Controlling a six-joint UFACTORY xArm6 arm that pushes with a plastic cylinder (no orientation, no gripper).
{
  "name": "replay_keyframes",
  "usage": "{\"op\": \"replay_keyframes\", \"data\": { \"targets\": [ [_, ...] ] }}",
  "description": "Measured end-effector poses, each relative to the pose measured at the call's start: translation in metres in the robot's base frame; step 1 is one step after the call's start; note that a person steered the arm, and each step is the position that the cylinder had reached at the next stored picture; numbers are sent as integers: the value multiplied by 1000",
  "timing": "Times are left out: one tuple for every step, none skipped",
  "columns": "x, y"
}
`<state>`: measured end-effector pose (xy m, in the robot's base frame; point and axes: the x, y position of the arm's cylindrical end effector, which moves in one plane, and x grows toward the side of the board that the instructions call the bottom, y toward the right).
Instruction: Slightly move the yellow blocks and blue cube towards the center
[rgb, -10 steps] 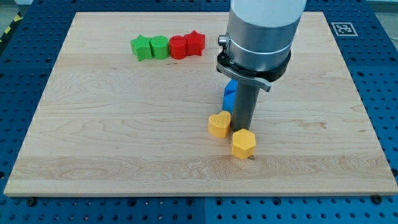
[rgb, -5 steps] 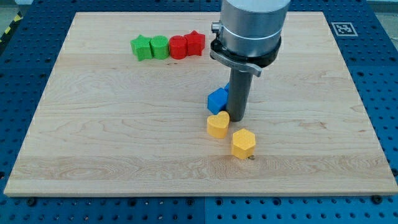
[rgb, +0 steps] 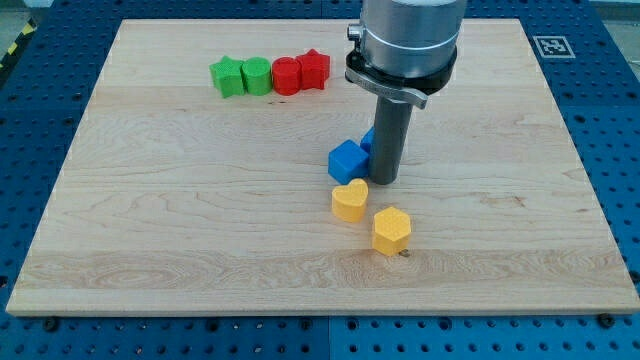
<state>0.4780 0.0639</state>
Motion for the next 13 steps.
{"op": "replay_keyframes", "data": {
  "targets": [
    [8,2],
    [20,22],
    [24,58],
    [60,70],
    [102,75],
    [119,64],
    [120,47],
    [118,22],
    [108,21],
    [93,19],
    [91,19],
    [91,7],
    [91,-5]
  ]
}}
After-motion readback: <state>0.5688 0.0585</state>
